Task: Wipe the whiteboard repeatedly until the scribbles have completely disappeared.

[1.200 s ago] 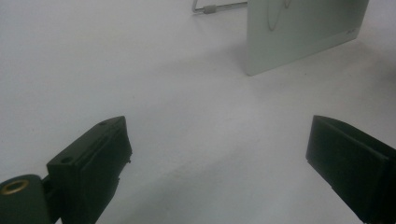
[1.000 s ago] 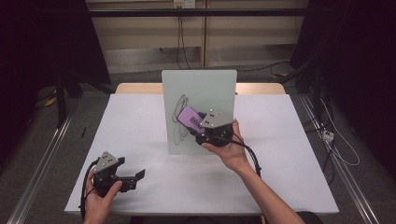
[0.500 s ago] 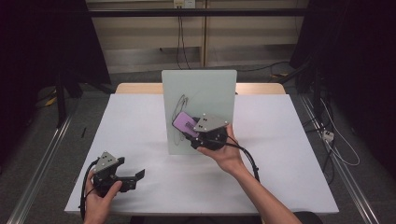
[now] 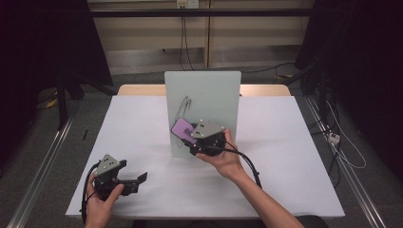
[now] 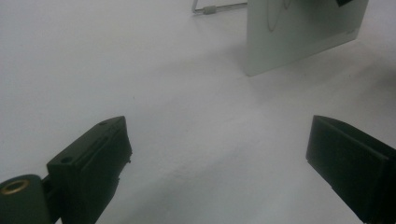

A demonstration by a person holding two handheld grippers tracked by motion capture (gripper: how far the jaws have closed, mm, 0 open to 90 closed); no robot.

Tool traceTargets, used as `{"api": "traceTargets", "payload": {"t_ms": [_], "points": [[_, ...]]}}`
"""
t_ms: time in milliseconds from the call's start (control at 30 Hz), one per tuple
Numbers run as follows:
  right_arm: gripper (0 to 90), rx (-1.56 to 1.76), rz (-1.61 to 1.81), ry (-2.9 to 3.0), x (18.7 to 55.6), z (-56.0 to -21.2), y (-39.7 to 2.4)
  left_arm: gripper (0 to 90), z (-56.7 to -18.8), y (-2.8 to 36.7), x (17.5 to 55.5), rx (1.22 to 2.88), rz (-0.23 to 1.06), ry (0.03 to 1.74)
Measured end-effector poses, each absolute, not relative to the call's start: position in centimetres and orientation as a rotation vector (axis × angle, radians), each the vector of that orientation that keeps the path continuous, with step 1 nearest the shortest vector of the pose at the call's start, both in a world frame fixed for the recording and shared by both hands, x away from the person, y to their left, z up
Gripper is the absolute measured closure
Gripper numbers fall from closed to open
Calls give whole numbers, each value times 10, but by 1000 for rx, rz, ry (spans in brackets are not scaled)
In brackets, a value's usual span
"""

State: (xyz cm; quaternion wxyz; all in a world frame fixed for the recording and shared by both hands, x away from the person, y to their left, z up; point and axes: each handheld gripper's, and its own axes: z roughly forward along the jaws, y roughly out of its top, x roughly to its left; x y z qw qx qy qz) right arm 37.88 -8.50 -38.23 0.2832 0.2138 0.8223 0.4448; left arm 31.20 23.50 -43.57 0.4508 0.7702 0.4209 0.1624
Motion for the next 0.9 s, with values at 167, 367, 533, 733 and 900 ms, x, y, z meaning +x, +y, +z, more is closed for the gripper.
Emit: {"api": "traceTargets", "payload": {"t_ms": [167, 367, 533, 733, 900], "points": [[417, 601, 1201, 2133, 383, -364, -97, 61, -435, 235, 312, 1904, 403, 1038], [417, 643, 1227, 2064, 389, -343, -111, 61, -435, 235, 312, 1905, 405, 1033], [417, 662, 1209, 2055, 387, -346, -103, 61, -435, 234, 312, 1911, 404, 1032], [418, 646, 1203, 2090, 387, -354, -91, 61, -434, 233, 312, 1902, 409, 1024], [418, 621, 1201, 2135, 385, -365, -77, 61, -434, 232, 312, 1910, 407, 1016]]}}
